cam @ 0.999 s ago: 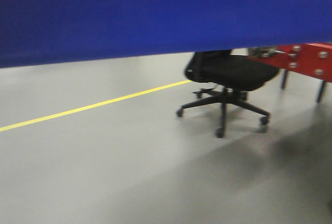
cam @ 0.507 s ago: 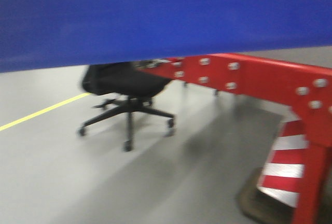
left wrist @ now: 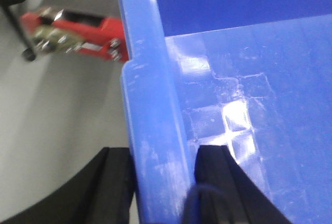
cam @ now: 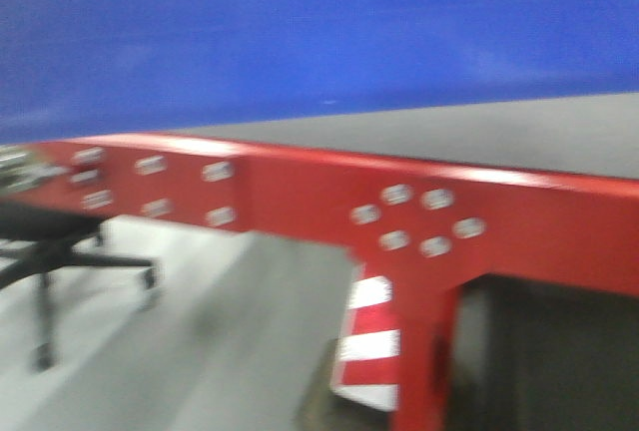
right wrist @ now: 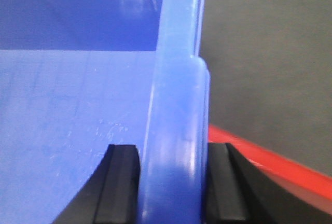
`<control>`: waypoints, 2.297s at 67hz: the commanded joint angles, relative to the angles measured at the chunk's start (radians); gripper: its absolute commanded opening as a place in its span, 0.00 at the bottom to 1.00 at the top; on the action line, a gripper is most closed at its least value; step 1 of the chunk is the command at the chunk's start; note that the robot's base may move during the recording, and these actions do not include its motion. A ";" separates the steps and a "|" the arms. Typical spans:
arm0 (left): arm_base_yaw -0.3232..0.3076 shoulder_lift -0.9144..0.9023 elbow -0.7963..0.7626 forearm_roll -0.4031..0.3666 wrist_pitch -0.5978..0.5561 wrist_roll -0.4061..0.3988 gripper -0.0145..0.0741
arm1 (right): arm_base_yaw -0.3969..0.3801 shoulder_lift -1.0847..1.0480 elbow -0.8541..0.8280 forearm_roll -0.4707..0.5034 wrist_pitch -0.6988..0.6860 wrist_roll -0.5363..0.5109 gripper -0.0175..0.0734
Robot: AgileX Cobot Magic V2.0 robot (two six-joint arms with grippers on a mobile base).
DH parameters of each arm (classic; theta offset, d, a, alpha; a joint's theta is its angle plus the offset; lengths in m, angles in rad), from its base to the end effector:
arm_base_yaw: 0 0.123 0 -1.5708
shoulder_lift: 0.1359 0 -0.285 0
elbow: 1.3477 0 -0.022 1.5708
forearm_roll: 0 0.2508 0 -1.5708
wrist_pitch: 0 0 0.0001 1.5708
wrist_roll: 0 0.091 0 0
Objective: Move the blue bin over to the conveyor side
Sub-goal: 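Hold the bin while the base turns toward the dark conveyor belt, then lower the blue bin onto the dark conveyor belt with both grippers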
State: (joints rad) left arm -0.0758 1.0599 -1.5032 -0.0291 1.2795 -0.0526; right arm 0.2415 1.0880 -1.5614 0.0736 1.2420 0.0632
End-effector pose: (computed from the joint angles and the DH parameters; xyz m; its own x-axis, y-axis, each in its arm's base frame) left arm 0.1667 -0.0152 0.4721 -0.6835 -0.0092 -0.7299 0.0545 0.9965 -0.0636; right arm 0.1677 0.0478 0.4858 -0.6340 -0.0669 -0.7705 -0.2369 0.9652 0.1112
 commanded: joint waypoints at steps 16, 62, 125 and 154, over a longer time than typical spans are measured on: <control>-0.001 -0.018 -0.016 0.047 -0.074 0.017 0.15 | -0.008 -0.021 -0.024 -0.063 -0.099 -0.019 0.11; -0.001 -0.018 -0.016 0.049 -0.074 0.017 0.15 | -0.008 -0.021 -0.024 -0.063 -0.099 -0.019 0.11; -0.001 -0.018 -0.016 0.051 -0.074 0.017 0.15 | -0.008 -0.021 -0.024 -0.063 -0.099 -0.019 0.11; -0.001 -0.018 -0.016 0.051 -0.074 0.017 0.15 | -0.008 -0.021 -0.024 -0.063 -0.099 -0.019 0.11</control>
State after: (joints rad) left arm -0.0758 1.0599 -1.5032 -0.0291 1.2795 -0.0526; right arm 0.2415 1.0880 -1.5614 0.0718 1.2420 0.0623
